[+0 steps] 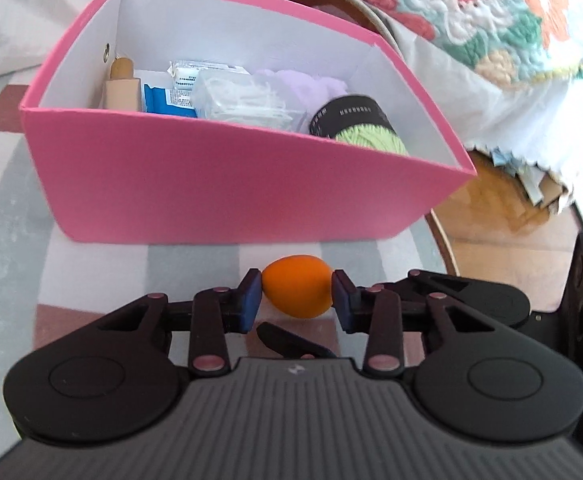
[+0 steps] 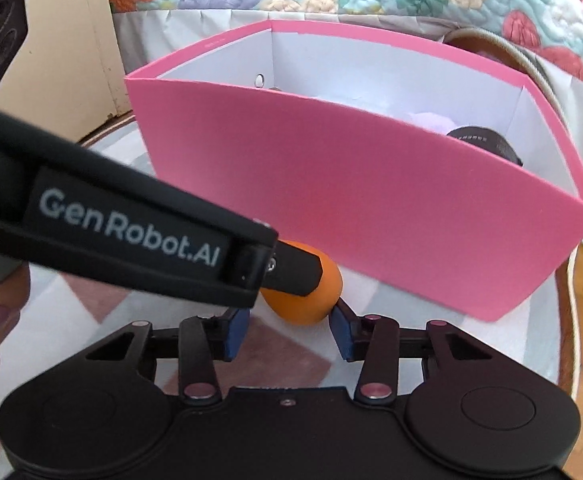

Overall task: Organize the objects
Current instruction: 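Grasp the orange makeup sponge with the left gripper and lift it, then carry the orange sponge over the pink box with the left gripper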

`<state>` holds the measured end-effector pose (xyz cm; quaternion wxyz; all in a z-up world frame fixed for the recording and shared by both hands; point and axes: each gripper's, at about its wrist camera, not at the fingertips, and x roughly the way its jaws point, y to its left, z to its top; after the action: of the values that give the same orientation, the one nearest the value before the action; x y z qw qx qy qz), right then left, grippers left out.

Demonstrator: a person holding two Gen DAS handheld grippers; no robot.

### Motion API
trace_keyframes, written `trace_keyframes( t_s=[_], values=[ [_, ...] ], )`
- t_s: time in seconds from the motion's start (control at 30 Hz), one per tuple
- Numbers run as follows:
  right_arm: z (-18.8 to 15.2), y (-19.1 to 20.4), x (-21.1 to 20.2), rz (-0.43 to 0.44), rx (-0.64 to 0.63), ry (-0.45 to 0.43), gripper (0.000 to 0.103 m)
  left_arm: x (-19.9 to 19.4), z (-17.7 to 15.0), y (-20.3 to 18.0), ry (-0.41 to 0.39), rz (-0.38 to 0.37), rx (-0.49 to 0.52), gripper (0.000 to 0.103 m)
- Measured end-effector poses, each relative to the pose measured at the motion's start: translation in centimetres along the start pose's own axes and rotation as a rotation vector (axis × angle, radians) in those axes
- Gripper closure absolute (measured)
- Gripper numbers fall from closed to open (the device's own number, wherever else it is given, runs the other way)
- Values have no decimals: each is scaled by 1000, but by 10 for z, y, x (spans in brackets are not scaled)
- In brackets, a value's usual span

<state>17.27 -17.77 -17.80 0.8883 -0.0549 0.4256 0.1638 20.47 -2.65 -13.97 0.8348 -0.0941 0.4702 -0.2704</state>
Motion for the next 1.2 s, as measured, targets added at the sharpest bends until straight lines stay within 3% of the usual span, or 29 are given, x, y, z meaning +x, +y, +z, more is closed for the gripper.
trace_keyframes(
  t_s=[0.3, 0.5, 0.83, 1.2],
  values=[
    [-6, 27, -27, 14, -25, 24, 47, -34, -22, 4, 114, -55, -59, 66],
    [-10, 42, -58, 65, -45, 24, 47, -72, -35, 4, 122, -108, -84, 66],
    [10, 73, -102, 63, -163, 61, 47, -135, -43, -20, 106, -70, -37, 67],
    [50, 86, -159, 51, -213, -35, 49, -203, -9, -47, 42, -53, 12, 68]
  ],
)
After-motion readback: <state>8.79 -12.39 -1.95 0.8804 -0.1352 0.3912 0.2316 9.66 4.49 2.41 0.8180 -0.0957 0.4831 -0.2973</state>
